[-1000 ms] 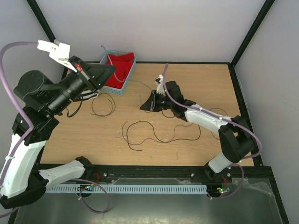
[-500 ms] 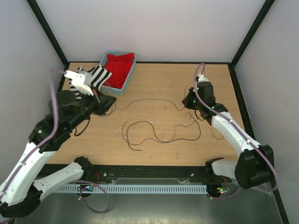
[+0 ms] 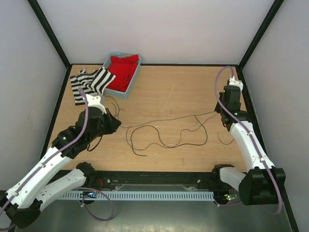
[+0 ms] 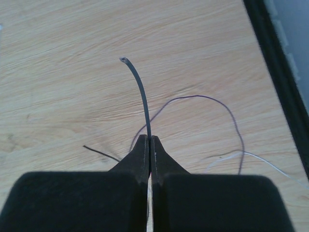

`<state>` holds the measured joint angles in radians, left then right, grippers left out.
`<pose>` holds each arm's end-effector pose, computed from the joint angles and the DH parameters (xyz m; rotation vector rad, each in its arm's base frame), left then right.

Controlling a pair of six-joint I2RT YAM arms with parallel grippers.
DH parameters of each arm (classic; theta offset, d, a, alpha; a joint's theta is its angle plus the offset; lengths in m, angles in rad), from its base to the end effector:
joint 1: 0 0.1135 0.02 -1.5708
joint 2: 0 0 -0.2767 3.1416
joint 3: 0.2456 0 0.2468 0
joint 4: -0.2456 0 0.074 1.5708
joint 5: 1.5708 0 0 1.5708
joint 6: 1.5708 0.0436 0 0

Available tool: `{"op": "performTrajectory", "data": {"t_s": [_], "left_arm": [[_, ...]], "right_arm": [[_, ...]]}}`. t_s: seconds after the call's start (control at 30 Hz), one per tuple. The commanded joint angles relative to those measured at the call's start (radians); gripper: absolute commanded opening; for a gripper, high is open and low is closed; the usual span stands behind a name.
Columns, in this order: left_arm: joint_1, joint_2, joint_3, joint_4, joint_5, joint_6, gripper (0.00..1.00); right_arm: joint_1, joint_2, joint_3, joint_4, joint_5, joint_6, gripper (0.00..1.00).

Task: Zip-tie the wires
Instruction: Straighten the cable at the center of the board.

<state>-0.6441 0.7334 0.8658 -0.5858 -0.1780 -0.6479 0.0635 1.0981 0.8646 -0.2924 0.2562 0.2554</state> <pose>0.1237 -0.0832 0.3386 -0.1195 2.0723 -0.6323 0.2415 0.0043 0.3045 0.3517 2.0487 -0.0741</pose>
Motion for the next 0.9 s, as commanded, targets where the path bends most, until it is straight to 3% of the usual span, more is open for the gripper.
{"op": "performTrajectory", "data": {"t_s": [0.0,0.37,0.87], "left_arm": [[-0.008,0.042,-0.045,0.021,-0.018,-0.061,0.00],[-0.059,0.120,-0.137,0.091,-0.084,-0.106,0.00],[-0.094,0.288,-0.259,0.279,-0.048,-0.214,0.00]], "right_arm": [[-0.032,-0.012,0.033,-0.035,0.134,-0.064,0.00],[-0.040,0.013,-0.015,-0.034,0.183,-0.061,0.00],[-0.040,0.085,-0.087,0.012,0.241,-0.074,0.00]]}}
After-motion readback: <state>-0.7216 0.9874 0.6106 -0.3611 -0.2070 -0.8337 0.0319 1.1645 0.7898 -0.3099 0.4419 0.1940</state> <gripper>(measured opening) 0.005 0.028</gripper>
